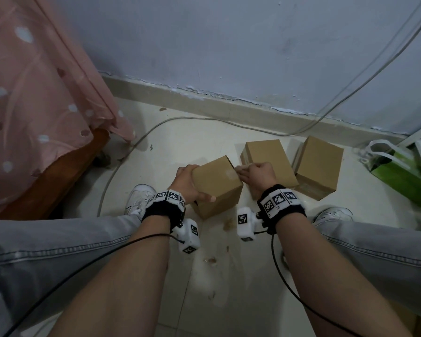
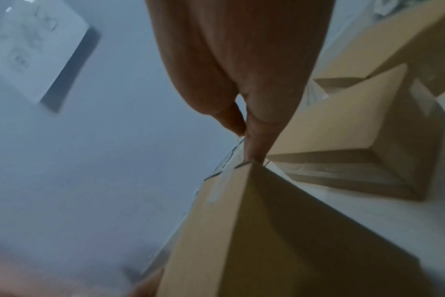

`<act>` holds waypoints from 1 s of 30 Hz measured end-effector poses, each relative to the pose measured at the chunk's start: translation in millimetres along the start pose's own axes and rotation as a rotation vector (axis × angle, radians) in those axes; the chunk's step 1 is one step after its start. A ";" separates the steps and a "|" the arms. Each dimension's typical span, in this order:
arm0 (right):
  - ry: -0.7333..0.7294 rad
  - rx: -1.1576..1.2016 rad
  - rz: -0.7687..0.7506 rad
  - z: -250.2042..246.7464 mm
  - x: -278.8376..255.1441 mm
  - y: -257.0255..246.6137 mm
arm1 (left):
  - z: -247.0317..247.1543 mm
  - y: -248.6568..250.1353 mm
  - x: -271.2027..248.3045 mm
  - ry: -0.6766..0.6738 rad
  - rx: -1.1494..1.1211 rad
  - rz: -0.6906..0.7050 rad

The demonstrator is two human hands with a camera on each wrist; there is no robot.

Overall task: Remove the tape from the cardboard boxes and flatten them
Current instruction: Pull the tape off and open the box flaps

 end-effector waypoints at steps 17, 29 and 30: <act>-0.131 -0.094 -0.070 30.9 -10.1 -31.1 | 15.4 29.7 6.9 0.096 0.230 0.148; 0.398 -0.007 -0.208 -54.5 10.7 -67.4 | 15.2 -44.6 -6.4 -0.102 0.338 -0.144; 0.398 -0.024 -0.210 -52.8 8.9 -67.2 | 16.8 -41.3 -5.2 -0.107 0.365 -0.142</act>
Point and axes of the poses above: each hand's wrist, its own x-axis towards the middle knuckle, its own z-axis out of the palm, y = z × x, the point moved 5 cm from there along x, towards the middle knuckle, and after that the axes turned 1 degree about x, right-handed, at the moved point
